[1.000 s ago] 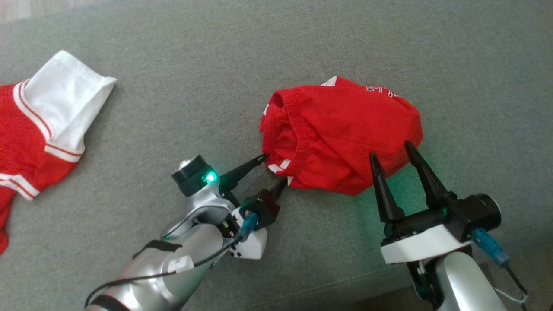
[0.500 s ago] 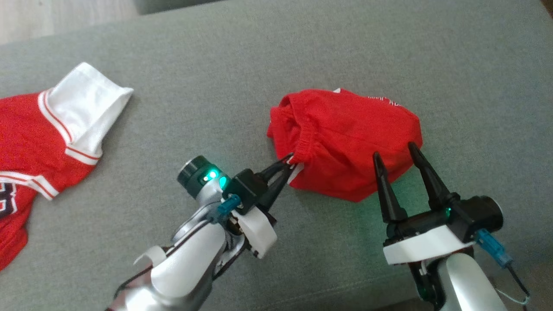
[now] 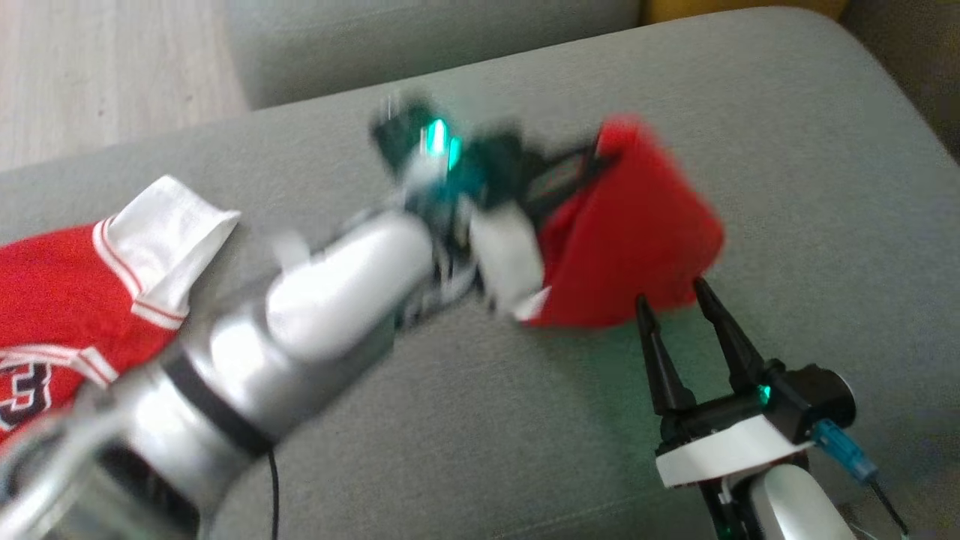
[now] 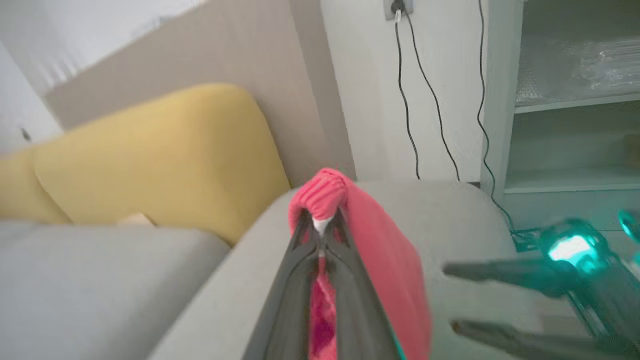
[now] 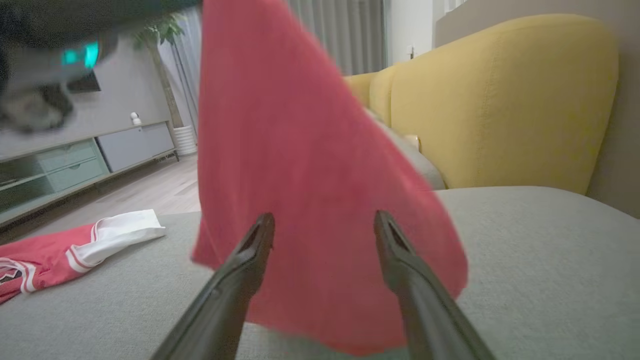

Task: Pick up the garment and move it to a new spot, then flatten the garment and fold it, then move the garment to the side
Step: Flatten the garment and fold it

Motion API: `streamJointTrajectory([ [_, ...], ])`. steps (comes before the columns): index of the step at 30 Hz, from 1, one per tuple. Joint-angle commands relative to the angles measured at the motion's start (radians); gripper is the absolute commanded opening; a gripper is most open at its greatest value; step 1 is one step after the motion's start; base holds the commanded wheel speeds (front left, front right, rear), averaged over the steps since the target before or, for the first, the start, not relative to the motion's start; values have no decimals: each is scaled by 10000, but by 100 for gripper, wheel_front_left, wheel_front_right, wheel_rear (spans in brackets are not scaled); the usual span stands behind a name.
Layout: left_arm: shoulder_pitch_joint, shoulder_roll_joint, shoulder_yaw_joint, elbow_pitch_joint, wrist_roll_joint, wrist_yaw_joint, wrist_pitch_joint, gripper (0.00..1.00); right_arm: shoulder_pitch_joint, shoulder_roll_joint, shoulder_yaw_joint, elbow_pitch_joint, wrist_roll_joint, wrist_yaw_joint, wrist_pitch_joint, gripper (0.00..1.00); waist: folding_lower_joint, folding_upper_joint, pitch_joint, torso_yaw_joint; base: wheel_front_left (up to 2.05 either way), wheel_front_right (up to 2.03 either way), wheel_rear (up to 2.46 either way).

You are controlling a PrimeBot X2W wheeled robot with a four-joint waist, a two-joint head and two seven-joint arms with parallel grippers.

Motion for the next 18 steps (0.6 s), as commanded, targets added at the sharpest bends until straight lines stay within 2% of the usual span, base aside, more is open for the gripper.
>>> streamJointTrajectory([
  [1,-1122,97,391,-256,-72,14,129,0,-128,-26,277,-311,77,75,-65,100,0,0,-220,-252,0,0,0],
  [4,-2513,-159,610,251,-267,14,631,0,-55,-26,335,-359,195,75,-65,100,0,0,-376,-500,0,0,0],
  [8,-3301,-374,861,1907,-550,250,1793,0,-69,-26,377,-498,309,75,-65,100,0,0,-430,-814,0,0,0],
  [9,-3128,-357,829,2792,-699,327,2172,0,-102,-26,405,-563,372,75,-65,100,0,0,-405,-954,0,0,0],
  [12,-2319,-212,713,3850,-963,300,2290,0,-142,-26,422,-665,457,75,-65,100,0,0,-292,-1058,0,0,0],
  [18,-983,242,585,4916,-1347,189,2043,0,-58,-26,447,-767,467,75,-65,100,0,0,19,-873,0,0,0],
])
